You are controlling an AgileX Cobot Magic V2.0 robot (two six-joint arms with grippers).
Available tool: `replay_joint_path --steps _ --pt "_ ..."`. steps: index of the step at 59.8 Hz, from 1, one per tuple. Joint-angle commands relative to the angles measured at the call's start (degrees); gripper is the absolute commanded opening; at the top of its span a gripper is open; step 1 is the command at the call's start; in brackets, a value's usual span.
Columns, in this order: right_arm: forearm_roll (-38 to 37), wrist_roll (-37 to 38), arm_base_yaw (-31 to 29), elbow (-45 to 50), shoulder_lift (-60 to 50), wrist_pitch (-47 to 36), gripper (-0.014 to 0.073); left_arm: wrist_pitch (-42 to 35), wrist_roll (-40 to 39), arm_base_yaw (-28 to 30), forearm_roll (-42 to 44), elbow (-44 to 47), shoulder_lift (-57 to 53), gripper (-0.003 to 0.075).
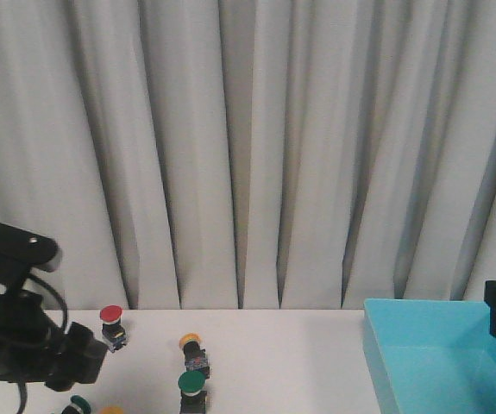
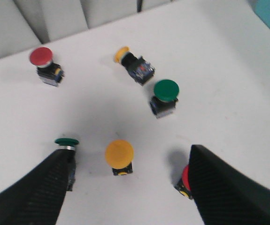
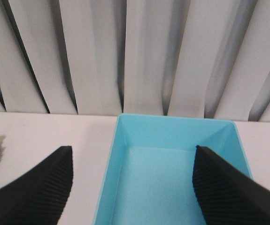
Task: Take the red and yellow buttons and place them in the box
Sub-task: 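Move the left gripper down over the red-capped button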
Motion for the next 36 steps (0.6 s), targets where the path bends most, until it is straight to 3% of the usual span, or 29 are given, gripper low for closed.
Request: replay_joint_path --steps 1,12,36 --pt "-0.3 -0.4 0.1 -1.9 -0.9 -2.1 0.0529 5.3 0.0 -2.2 -0.8 -8.2 3.4 0.0524" --pt "-0.3 -0.4 0.1 -1.9 -0.9 0.7 0.0529 15.1 -0.3 -5.6 -0.9 -17.3 12.3 0.0524" --pt "-0.3 -0.4 0.1 -1.9 -0.9 3.0 0.0529 21.2 -3.4 -9.8 -0.5 -21.2 22.3 0.0524"
